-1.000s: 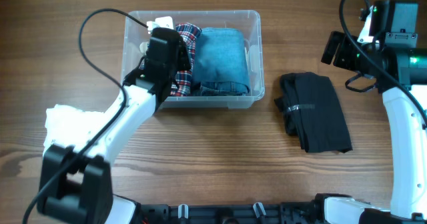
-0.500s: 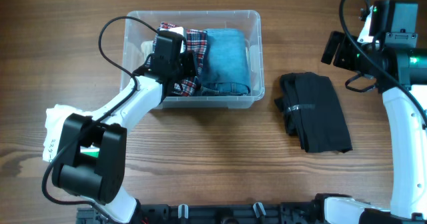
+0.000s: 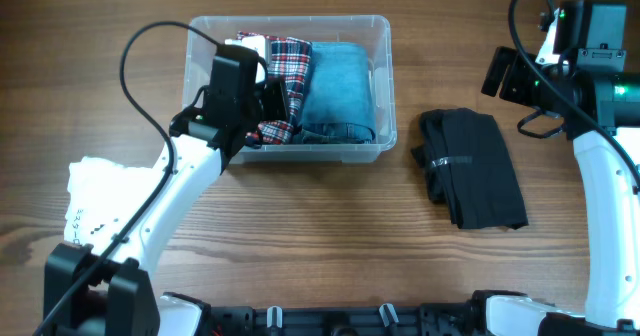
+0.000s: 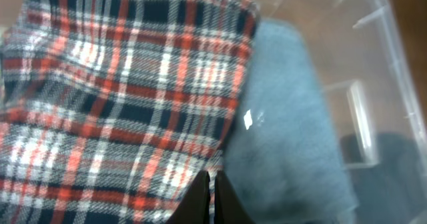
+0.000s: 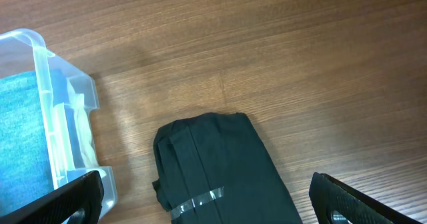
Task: Pack container
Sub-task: 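Push the plaid garment flat against the box's left wall with the left gripper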
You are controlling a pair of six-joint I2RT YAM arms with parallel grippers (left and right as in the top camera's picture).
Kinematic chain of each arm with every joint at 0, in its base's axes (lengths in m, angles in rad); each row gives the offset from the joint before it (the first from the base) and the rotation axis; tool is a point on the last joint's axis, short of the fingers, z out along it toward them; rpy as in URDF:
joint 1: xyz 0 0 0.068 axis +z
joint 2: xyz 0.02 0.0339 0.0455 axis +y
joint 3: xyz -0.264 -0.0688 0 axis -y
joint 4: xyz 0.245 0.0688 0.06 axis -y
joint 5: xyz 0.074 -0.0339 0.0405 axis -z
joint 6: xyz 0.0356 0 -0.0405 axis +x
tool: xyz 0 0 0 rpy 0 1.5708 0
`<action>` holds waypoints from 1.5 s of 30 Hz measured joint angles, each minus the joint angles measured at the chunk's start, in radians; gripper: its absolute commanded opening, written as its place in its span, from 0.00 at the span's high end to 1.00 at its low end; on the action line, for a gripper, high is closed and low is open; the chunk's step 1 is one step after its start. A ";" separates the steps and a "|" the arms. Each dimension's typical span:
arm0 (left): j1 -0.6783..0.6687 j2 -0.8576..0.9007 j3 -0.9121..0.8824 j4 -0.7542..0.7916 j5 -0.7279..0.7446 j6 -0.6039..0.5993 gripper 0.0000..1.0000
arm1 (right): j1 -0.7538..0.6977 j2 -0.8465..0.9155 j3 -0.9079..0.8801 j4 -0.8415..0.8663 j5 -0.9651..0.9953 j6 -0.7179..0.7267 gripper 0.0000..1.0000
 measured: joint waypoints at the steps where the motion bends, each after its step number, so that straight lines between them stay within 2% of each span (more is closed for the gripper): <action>1: 0.000 0.004 0.000 -0.034 0.000 0.000 0.96 | 0.000 0.000 0.000 0.000 0.000 0.000 0.00; 3: 0.000 0.022 -0.002 -0.146 0.000 0.000 0.96 | 0.000 0.000 0.000 0.000 0.000 0.000 0.00; 6: 0.000 0.049 -0.002 -0.216 -0.001 0.000 0.96 | 0.000 0.000 0.000 0.000 0.000 0.000 0.00; 15: 0.001 0.066 0.016 -0.246 -0.009 0.000 0.96 | 0.000 0.000 0.000 0.000 0.000 0.000 0.00; 21: 0.001 0.077 0.046 -0.157 -0.011 0.000 0.96 | 0.000 0.000 0.000 0.000 0.000 0.000 0.00; 25: 0.001 0.057 0.114 0.036 -0.030 0.000 0.96 | 0.000 0.000 0.000 0.000 0.000 0.000 0.00; 30: 0.005 0.066 0.126 0.151 -0.043 -0.015 0.96 | 0.000 0.000 0.000 0.000 0.000 0.000 0.00; 35: 0.036 0.167 0.129 0.254 -0.045 -0.045 0.96 | 0.000 0.000 0.000 0.000 0.000 0.000 0.00; 41: 0.056 0.345 0.129 0.299 -0.044 -0.061 0.96 | 0.000 0.000 0.000 0.000 0.000 0.000 0.00; 45: 0.060 0.377 0.129 0.342 -0.010 -0.064 0.96 | 0.000 0.000 0.000 0.000 0.000 0.000 0.00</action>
